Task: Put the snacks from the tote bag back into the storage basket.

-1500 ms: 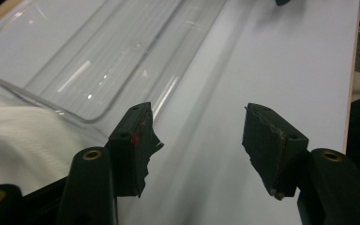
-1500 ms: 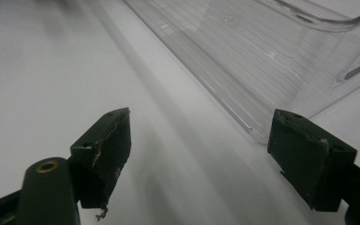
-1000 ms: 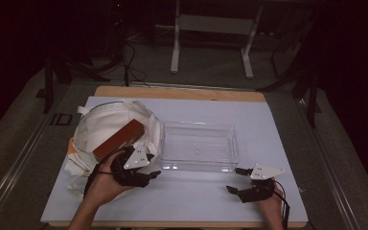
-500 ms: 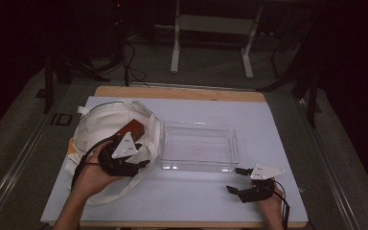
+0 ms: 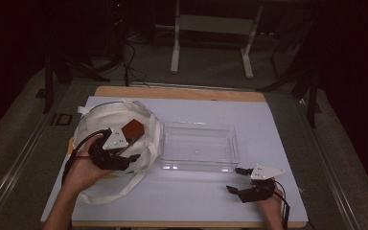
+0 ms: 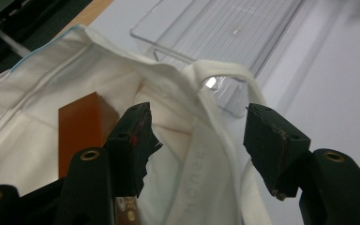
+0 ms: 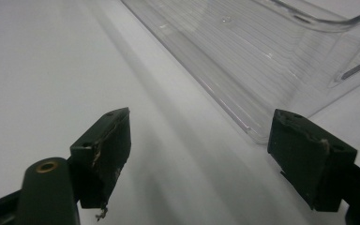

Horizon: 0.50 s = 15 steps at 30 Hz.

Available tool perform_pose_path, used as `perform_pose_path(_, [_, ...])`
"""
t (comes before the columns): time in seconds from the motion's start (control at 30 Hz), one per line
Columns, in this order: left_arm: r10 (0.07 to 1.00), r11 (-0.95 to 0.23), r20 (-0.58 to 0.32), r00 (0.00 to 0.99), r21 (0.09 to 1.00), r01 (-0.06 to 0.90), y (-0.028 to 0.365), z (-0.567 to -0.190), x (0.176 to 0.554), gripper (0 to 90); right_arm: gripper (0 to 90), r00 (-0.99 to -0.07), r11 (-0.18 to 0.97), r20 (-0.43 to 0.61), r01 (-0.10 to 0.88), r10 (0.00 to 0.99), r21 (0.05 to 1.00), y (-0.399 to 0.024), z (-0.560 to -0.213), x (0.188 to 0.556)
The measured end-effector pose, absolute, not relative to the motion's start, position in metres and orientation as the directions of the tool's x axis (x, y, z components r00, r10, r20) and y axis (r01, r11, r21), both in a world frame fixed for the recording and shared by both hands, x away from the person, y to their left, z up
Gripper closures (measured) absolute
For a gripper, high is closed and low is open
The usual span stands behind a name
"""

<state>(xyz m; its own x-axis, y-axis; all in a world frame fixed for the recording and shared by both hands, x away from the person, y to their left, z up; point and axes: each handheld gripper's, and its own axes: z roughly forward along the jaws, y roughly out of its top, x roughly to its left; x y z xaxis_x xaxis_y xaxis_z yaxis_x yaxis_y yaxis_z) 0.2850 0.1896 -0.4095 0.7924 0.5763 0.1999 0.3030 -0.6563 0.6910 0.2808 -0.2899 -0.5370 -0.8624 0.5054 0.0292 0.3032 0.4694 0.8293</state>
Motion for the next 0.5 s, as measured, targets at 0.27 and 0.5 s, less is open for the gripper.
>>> perform_pose_path(0.27, [0.599, -0.658, 0.196, 0.776, 0.673, 0.338, 0.200, -0.410, 0.292, 42.5, 21.4, -0.862, 0.470, 0.030, 0.305, 0.506, 0.828, -0.290, -0.537, 0.281])
perform_pose_path(0.5, [0.616, -0.664, 0.198, 0.762, 0.651, 0.368, 0.205, -0.411, 0.299, 42.5, 21.5, -0.862, 0.471, 0.027, 0.302, 0.506, 0.829, -0.290, -0.537, 0.281])
